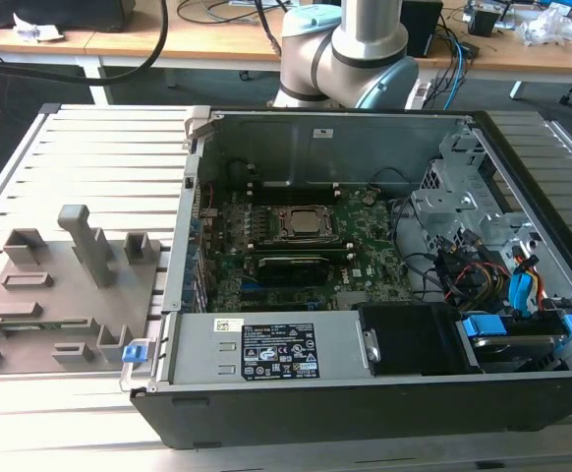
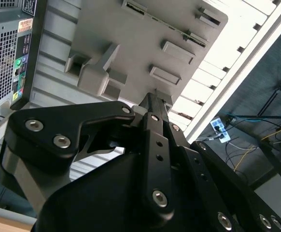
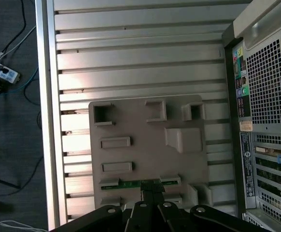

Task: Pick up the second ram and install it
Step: 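Reach for the second ram, then pick up the second ram and move it above second insertion slot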

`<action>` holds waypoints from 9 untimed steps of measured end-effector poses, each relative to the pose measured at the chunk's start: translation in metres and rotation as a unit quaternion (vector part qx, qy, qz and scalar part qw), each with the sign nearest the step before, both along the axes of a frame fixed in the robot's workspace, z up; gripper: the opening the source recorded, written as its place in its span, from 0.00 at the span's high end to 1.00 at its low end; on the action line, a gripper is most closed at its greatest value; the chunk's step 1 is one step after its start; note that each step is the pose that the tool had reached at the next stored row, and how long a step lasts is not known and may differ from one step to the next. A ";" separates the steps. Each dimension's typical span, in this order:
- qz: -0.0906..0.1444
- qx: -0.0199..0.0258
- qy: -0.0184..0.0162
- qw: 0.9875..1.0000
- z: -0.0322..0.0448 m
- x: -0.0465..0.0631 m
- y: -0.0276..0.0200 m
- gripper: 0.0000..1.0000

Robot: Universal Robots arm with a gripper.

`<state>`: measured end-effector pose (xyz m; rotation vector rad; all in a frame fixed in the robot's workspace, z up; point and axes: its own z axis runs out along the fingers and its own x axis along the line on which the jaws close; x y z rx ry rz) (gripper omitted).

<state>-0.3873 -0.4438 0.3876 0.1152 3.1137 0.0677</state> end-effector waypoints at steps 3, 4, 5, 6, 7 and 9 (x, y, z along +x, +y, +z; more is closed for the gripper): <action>0.000 0.000 0.000 1.000 0.0000 0.000 0.0000 0.89; 0.000 0.000 0.000 1.000 0.0000 0.000 -0.0001 0.89; 0.000 0.000 0.000 1.000 0.0000 0.000 -0.0001 0.89; 0.001 0.000 0.000 1.000 0.0000 0.000 -0.0001 0.89; 0.005 0.000 0.000 1.000 0.0000 0.000 -0.0001 0.89; 0.014 0.000 0.000 1.000 0.0000 0.000 -0.0001 0.89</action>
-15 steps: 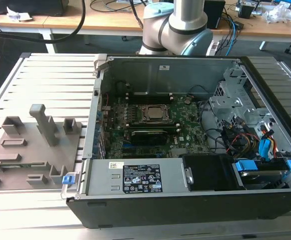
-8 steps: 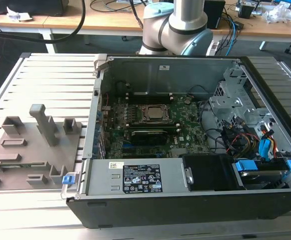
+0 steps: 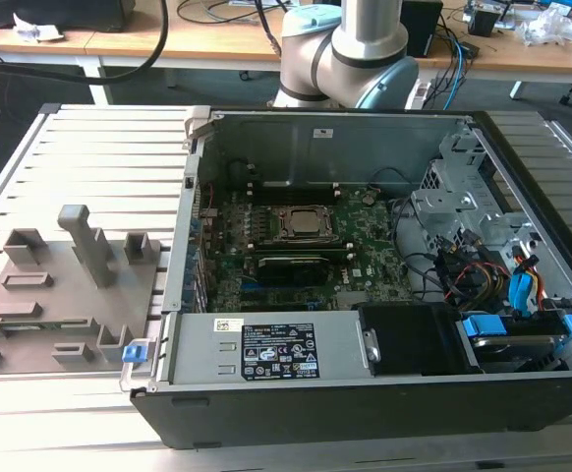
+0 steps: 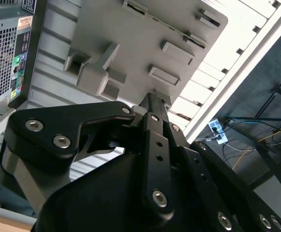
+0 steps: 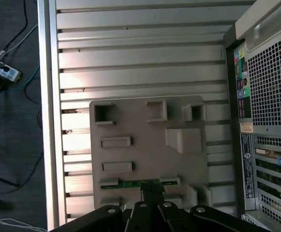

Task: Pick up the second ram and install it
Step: 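Pick up the second ram and move it above second insertion slot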

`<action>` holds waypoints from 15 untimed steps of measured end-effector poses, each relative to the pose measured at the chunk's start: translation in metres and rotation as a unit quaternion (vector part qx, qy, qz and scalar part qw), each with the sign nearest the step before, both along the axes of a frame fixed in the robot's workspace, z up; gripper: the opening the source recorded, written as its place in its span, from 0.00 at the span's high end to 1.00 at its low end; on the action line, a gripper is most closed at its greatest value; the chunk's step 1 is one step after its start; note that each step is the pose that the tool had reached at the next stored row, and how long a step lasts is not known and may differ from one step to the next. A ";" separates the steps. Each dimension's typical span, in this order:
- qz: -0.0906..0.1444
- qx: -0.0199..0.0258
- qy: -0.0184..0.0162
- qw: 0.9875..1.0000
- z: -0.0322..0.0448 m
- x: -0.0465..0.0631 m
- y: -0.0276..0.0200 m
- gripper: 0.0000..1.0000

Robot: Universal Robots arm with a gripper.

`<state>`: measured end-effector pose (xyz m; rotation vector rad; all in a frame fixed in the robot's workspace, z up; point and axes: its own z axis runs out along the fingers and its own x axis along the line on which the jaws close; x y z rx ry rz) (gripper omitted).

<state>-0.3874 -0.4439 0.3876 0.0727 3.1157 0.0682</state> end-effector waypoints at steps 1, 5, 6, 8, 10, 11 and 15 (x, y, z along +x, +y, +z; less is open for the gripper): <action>0.005 0.000 0.000 1.000 0.0000 0.000 0.0000 0.89; 0.037 0.000 0.000 0.999 0.0000 0.000 0.0000 0.89; 0.044 0.000 0.000 0.999 0.0000 0.000 0.0000 0.89; 0.062 0.000 0.000 0.998 -0.0001 0.000 0.0000 0.89; 0.085 0.000 0.000 0.996 0.0000 0.000 0.0000 0.89; 0.101 0.000 0.000 0.995 0.0000 0.000 0.0000 0.89; 0.175 0.000 0.000 0.985 0.0000 0.000 0.0000 0.89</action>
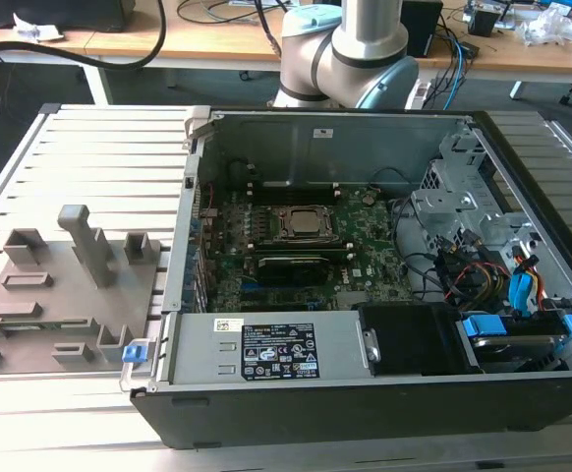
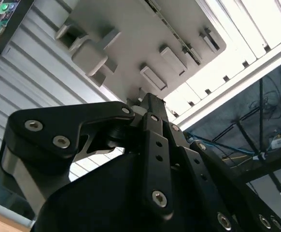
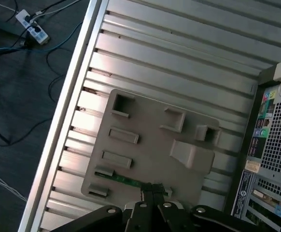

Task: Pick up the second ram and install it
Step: 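Pick up the second ram and move it above second insertion slot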

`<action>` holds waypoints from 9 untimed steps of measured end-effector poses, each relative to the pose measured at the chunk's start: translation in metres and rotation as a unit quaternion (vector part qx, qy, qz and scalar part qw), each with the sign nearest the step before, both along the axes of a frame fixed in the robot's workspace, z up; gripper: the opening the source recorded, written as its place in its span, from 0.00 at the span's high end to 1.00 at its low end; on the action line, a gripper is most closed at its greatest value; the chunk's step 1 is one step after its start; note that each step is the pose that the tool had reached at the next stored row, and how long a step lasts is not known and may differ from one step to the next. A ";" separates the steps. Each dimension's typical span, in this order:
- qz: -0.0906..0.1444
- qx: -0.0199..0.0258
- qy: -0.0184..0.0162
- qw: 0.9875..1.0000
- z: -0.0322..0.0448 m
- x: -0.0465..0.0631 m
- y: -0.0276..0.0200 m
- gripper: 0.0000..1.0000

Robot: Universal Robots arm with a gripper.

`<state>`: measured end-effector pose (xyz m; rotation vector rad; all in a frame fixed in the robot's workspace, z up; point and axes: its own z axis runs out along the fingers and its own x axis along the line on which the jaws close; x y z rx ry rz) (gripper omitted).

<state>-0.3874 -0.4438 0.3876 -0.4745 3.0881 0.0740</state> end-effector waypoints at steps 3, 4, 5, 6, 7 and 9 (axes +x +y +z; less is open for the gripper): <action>0.027 0.000 0.000 1.000 0.0000 0.000 0.0000 0.89; 0.039 0.000 0.000 0.999 0.0000 0.000 0.0000 0.89; 0.046 0.000 0.000 0.999 0.0000 0.000 0.0000 0.89; 0.053 0.000 0.000 0.999 0.0000 0.000 0.0000 0.89; 0.063 0.000 0.000 0.998 0.0000 0.000 0.0000 0.89; 0.083 0.000 0.000 0.997 0.0000 0.000 0.0000 0.89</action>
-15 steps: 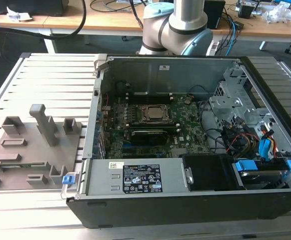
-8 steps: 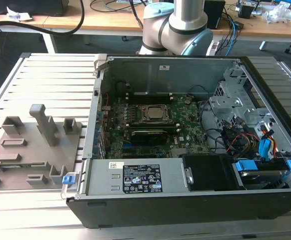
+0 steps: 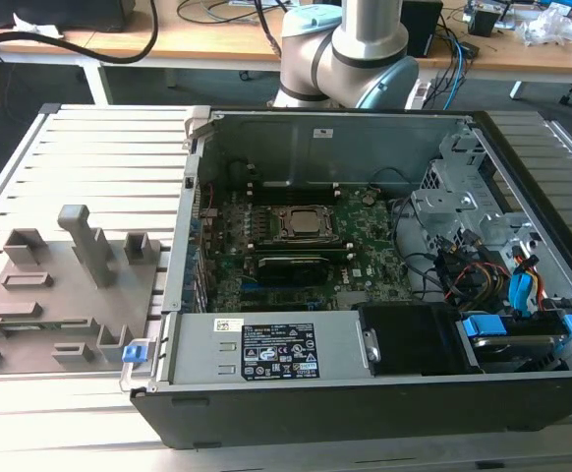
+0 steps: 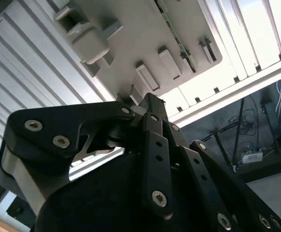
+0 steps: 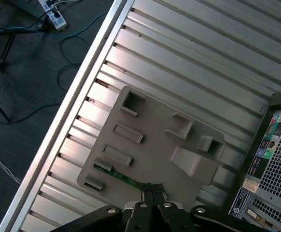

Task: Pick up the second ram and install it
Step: 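Pick up the second ram and move it above second insertion slot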

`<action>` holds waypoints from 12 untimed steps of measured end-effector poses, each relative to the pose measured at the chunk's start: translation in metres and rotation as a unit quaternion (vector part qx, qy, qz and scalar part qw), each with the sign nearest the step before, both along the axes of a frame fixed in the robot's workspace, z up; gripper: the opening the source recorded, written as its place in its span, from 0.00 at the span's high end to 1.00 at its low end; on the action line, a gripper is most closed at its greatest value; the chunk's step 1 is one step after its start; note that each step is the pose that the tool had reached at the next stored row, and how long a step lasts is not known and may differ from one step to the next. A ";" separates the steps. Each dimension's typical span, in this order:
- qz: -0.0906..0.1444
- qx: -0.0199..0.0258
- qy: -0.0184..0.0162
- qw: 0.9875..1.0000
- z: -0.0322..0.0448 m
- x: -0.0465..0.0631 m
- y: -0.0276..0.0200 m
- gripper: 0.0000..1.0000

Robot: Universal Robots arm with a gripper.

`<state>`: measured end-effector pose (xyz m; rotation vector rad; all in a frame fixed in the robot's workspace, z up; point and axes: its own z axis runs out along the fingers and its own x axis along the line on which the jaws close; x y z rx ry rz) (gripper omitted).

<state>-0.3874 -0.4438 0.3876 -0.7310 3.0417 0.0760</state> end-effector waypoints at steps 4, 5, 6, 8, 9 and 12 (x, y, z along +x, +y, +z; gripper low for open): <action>0.037 0.000 0.000 0.999 0.0000 0.000 0.0000 0.89; 0.047 0.000 0.000 0.999 0.0000 0.000 0.0000 0.89; 0.060 0.000 0.000 0.998 0.0000 0.000 0.0000 0.89; 0.077 0.000 0.000 0.997 0.0000 0.000 0.0000 0.89; 0.084 0.000 0.000 0.996 0.0000 0.000 0.0000 0.89; 0.105 0.000 0.000 0.995 0.0000 0.000 0.0000 0.89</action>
